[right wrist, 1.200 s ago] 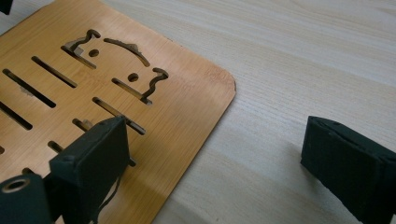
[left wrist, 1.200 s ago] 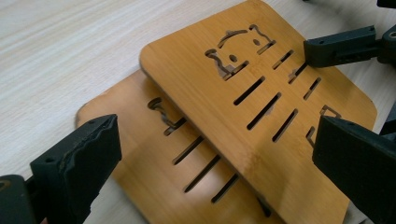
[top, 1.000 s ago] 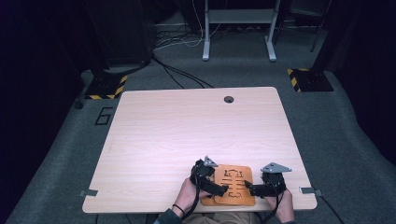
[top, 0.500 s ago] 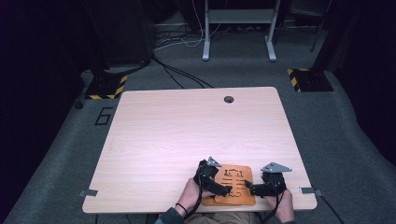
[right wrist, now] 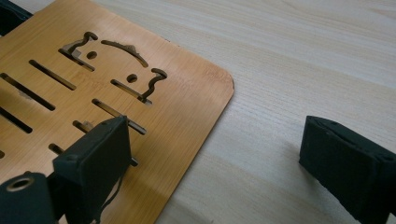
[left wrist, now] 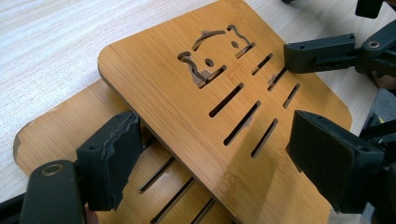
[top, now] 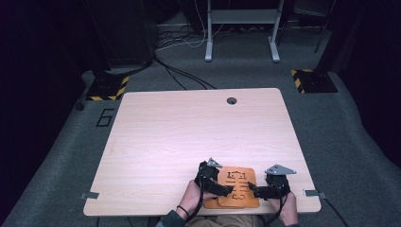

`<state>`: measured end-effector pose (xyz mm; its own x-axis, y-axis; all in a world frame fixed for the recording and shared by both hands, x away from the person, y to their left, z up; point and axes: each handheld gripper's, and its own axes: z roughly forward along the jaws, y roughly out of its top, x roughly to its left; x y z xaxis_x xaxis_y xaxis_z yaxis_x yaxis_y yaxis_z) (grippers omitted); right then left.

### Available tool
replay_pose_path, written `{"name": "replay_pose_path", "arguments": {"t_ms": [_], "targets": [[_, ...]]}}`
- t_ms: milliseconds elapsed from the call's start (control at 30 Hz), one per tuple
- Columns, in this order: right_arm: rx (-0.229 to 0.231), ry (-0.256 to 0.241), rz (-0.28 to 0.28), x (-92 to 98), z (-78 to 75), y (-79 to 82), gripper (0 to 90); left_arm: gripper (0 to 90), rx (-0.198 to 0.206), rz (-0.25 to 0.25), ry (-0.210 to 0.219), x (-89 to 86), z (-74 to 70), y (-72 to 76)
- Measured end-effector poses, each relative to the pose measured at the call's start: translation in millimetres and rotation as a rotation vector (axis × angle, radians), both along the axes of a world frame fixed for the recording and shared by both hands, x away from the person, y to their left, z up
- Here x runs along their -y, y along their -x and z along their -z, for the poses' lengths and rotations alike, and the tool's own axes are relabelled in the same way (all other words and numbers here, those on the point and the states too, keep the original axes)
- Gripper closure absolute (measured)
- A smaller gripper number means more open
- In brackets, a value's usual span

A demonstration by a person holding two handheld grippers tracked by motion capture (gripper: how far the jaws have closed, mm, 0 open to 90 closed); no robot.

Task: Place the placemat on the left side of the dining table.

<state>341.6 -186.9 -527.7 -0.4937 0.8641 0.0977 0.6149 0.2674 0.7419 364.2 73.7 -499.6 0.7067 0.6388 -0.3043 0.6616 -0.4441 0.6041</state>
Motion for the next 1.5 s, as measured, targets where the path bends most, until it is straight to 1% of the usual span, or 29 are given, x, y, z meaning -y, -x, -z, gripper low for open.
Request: {"name": "replay_pose_path", "arguments": {"t_ms": [133,200,233,333,367,533,633,667,700,733,800,833,867,900,967,1000,1033,1067,1133,1200,1233,1300,1333,1367,1500], "targets": [[0.001,-0.008,0.004,1.5,0.1,-0.2,8.0,20.4,0.005,-0.007,0.023,-1.6,-4.1,0.1],[0.001,-0.016,0.008,2.2,0.1,-0.2,7.9,21.8,0.009,-0.005,0.027,-2.4,-7.0,0.2],[-0.002,-0.024,0.011,2.4,0.1,-0.1,7.9,22.6,0.01,-0.018,0.034,-1.7,-8.2,0.8],[-0.001,-0.029,0.013,4.0,0.1,-0.3,7.7,25.9,0.013,-0.028,0.046,-1.4,-11.9,1.1],[-0.003,-0.034,0.017,3.9,0.0,-0.2,7.6,26.6,0.019,-0.023,0.045,-2.0,-13.9,0.6],[-0.009,-0.055,0.028,5.5,0.0,-0.5,6.5,31.3,0.034,-0.03,0.048,-1.2,-19.8,0.3],[-0.011,-0.059,0.035,6.7,0.1,-0.8,6.1,33.2,0.036,-0.029,0.051,-0.4,-23.0,0.2],[-0.009,-0.059,0.037,7.4,0.2,-1.1,6.1,35.0,0.023,-0.02,0.067,0.4,-23.4,-0.1],[-0.012,-0.076,0.048,8.8,0.2,-1.4,5.9,39.4,0.004,-0.009,0.089,1.8,-23.5,0.1],[-0.012,-0.076,0.048,8.8,0.2,-1.4,5.9,39.4,0.006,-0.001,0.087,4.1,-23.6,0.6],[-0.014,-0.082,0.052,9.7,0.2,-1.6,5.8,40.9,0.023,0.003,0.061,8.3,-24.6,1.8],[-0.015,-0.088,0.057,10.3,0.2,-1.5,5.5,43.2,0.025,-0.003,0.065,10.2,-25.0,1.9],[-0.015,-0.088,0.057,10.3,0.2,-1.5,5.5,43.2,0.028,0.0,0.064,10.4,-25.2,0.7],[-0.015,-0.087,0.058,10.7,0.3,-1.5,5.3,44.5,0.018,-0.009,0.066,11.3,-26.0,0.7],[-0.013,-0.086,0.067,11.2,0.4,-1.6,4.8,47.5,0.018,-0.017,0.06,12.1,-27.6,-0.9],[-0.011,-0.083,0.072,11.3,0.4,-1.4,4.6,48.0,0.014,-0.025,0.062,12.8,-27.8,-1.6],[-0.012,-0.086,0.073,11.3,0.3,-1.3,4.3,48.7,0.017,-0.024,0.056,13.3,-28.1,-2.9],[-0.006,-0.079,0.079,11.2,0.2,-0.8,4.1,49.0,0.012,-0.031,0.058,14.4,-28.3,-3.3],[0.007,-0.073,0.087,10.7,0.2,0.6,3.9,50.0,0.022,-0.03,0.054,15.5,-29.2,-5.2],[0.01,-0.069,0.099,11.0,0.1,1.0,3.0,51.1,0.021,-0.034,0.06,16.3,-30.1,-6.4],[0.013,-0.068,0.106,11.2,0.0,1.3,2.4,53.5,0.02,-0.036,0.069,16.3,-30.7,-7.0],[0.015,-0.069,0.108,11.5,0.0,1.4,2.3,54.6,0.019,-0.04,0.091,15.8,-31.8,-8.4],[0.019,-0.067,0.113,11.4,-0.2,1.9,2.0,55.9,0.011,-0.042,0.102,15.7,-32.3,-9.0],[0.025,-0.066,0.117,11.1,-0.3,2.4,1.9,56.9,0.015,-0.039,0.107,15.4,-32.3,-10.4],[0.063,-0.059,0.147,10.6,-1.0,6.3,2.9,61.6,0.0,-0.039,0.139,16.5,-32.0,-14.1]]}}
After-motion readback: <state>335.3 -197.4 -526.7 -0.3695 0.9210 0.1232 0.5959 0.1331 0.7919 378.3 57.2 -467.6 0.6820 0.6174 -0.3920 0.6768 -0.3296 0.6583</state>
